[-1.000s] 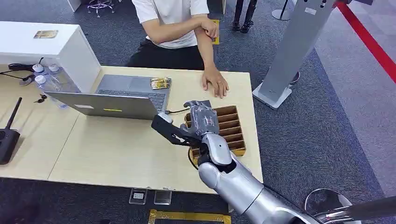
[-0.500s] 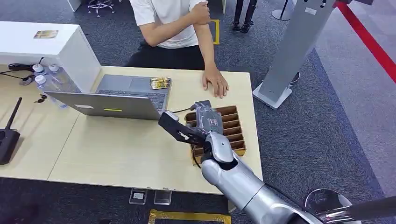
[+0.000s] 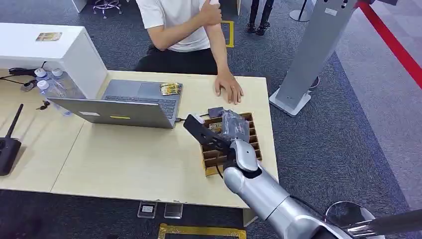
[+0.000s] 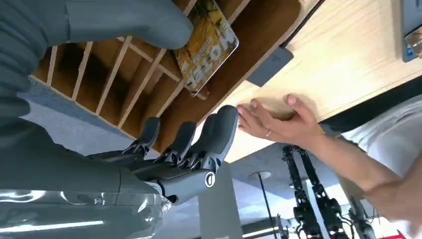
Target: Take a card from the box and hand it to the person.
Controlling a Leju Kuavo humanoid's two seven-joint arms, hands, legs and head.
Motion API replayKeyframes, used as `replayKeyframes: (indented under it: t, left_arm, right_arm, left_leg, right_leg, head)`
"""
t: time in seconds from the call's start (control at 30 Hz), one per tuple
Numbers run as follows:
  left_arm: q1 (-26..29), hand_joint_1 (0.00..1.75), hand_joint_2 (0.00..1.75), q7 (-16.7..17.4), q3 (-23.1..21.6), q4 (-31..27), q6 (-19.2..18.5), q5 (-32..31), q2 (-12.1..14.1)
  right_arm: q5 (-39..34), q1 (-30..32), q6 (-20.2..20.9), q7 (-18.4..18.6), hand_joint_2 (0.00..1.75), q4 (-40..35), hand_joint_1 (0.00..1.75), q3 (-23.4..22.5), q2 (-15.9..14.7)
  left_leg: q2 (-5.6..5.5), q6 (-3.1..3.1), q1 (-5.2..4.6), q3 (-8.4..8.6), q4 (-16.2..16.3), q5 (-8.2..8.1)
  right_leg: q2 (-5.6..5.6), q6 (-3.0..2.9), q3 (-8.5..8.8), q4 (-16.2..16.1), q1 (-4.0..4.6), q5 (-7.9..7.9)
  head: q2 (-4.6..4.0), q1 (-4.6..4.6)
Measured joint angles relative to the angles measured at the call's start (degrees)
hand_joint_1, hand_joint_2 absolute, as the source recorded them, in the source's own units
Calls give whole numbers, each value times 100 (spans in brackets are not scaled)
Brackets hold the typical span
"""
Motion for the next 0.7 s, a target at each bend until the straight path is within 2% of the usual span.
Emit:
replayKeyframes:
  t: [0.3, 0.33, 0.7]
  left_arm:
    - [-2, 0, 175, 0, -50, 0, -11, -26, -2]
    - [-3, 0, 175, 0, -61, 0, -11, -26, -2]
    - [-5, 0, 175, 0, -140, 0, -20, -39, -4]
  right_arm:
    - [7, 57, 2, -7, 175, 2, 80, -7, -109]
    - [9, 61, 2, -18, 175, 2, 86, -7, -114]
    - [0, 117, 37, -177, 175, 2, 84, 22, -79]
  left_leg:
    - [0, 0, 0, 0, 0, 0]
    - [0, 0, 0, 0, 0, 0]
    - [0, 0, 0, 0, 0, 0]
  right_leg:
    - [0, 0, 0, 0, 0, 0]
    - [0, 0, 0, 0, 0, 0]
    - [0, 0, 1, 1, 0, 0]
  head:
    - [0, -2]
    - [0, -2]
    - [0, -4]
